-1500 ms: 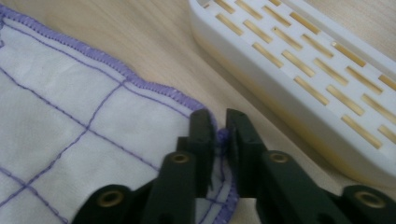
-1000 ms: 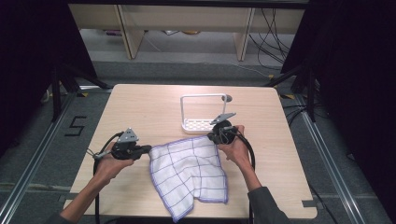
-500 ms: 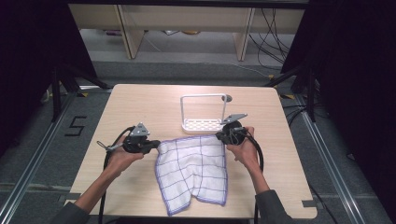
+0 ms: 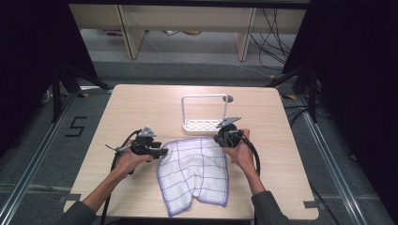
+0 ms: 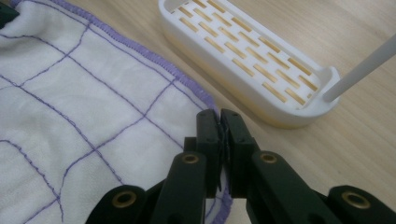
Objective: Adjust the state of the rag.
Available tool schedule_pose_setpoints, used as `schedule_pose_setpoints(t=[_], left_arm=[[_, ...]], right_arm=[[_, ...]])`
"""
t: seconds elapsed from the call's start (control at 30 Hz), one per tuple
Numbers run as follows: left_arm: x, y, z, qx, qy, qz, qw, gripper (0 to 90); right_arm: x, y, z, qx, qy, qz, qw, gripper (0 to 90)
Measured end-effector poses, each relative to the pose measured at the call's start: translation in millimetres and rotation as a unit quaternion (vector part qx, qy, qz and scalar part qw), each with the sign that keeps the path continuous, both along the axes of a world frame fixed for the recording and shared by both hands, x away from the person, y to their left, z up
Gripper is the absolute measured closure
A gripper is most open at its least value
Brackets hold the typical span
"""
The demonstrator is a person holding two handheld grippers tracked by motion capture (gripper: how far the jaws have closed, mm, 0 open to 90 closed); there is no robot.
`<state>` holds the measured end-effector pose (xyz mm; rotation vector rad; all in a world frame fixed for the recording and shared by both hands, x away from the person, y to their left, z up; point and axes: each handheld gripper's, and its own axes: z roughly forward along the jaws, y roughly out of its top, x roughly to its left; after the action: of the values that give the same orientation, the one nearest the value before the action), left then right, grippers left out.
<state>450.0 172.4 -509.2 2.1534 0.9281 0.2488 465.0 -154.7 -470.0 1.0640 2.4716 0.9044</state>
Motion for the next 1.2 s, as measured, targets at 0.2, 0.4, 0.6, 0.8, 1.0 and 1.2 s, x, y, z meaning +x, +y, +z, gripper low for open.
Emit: schedule_pose_setpoints(t=[0.2,0.4,0.6,0.8,1.0,1.2], left_arm=[[-1.0,-9.5,0.3,-0.004,-0.014,-0.032,0.9994,72.2],[-4.4,-11.4,6.1,-0.004,-0.021,-0.042,0.9989,87.7],[-1.6,0.5,23.0,0.000,-0.038,-0.041,0.9984,87.8],[5.2,3.6,52.6,0.013,-0.064,-0.045,0.9969,87.9],[1.9,3.7,85.6,0.006,-0.093,-0.058,0.9939,87.8],[-13.6,4.6,108.9,-0.013,-0.105,-0.071,0.9918,87.9]], right_arm=[[0.9,-2.8,1.0,-0.002,0.006,0.006,1.0000,86.8],[-0.7,-3.3,3.4,0.006,0.011,-0.004,0.9999,86.9],[-1.3,-11.9,12.5,0.017,-0.004,-0.001,0.9998,87.2],[-2.9,-23.6,29.4,0.028,-0.012,-0.008,0.9995,87.3],[-14.3,-32.9,66.6,0.049,-0.040,-0.004,0.9980,87.3],[-36.9,-39.0,98.2,0.057,-0.063,0.010,0.9964,87.4]])
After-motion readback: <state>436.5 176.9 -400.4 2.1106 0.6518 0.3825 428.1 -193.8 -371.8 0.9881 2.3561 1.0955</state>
